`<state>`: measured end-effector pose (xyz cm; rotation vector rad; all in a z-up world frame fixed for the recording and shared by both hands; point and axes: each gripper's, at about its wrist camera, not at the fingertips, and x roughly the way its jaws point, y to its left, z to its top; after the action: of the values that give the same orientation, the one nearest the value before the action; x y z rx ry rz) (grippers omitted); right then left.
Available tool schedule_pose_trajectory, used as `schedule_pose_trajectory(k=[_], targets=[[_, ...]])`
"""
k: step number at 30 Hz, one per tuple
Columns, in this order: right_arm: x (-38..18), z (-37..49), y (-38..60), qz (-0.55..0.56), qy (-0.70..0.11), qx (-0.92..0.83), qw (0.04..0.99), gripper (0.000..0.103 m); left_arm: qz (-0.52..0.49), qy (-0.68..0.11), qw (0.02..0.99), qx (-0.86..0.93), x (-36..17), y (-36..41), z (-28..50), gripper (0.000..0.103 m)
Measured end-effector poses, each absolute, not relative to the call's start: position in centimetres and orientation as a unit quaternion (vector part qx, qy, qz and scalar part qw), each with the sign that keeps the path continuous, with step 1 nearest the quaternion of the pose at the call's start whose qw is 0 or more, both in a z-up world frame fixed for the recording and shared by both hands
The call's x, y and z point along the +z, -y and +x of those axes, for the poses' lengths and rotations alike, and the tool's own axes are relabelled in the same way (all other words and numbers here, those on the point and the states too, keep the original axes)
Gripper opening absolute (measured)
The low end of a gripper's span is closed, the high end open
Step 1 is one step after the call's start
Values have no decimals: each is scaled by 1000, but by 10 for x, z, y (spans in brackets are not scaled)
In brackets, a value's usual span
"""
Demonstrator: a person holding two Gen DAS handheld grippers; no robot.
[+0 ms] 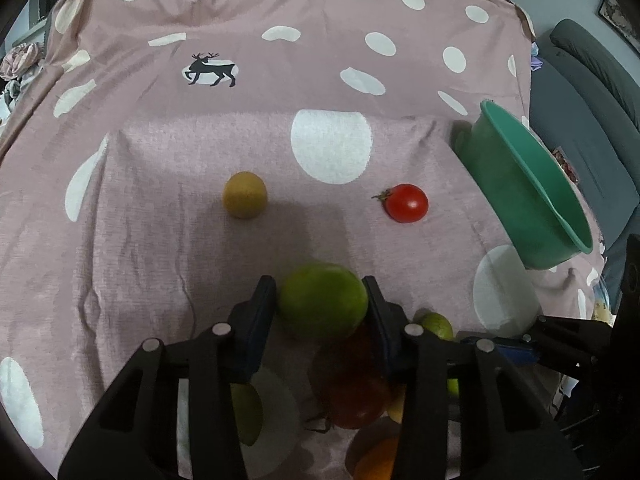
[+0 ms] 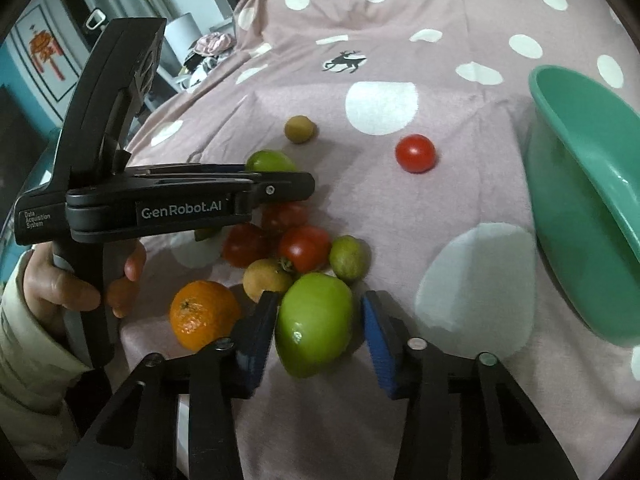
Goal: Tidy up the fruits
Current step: 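Close the right tool on the large green lime and lift it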
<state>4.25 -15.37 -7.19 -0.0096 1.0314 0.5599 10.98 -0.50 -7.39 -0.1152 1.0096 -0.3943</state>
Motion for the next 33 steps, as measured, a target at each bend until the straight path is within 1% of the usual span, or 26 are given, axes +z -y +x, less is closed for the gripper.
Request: schedule_pose_trajectory(k=[7, 10, 33], targets=[[-72, 44, 148, -21, -488, 262, 832, 44, -62, -482, 852, -195, -74, 4, 112, 42], [-71, 43, 149, -20, -488, 264, 832, 40, -67, -482, 851, -199, -75, 2, 112, 42], [-70, 42, 154, -9, -486, 267, 832, 40, -101, -477, 851, -196, -74, -14, 108, 41]])
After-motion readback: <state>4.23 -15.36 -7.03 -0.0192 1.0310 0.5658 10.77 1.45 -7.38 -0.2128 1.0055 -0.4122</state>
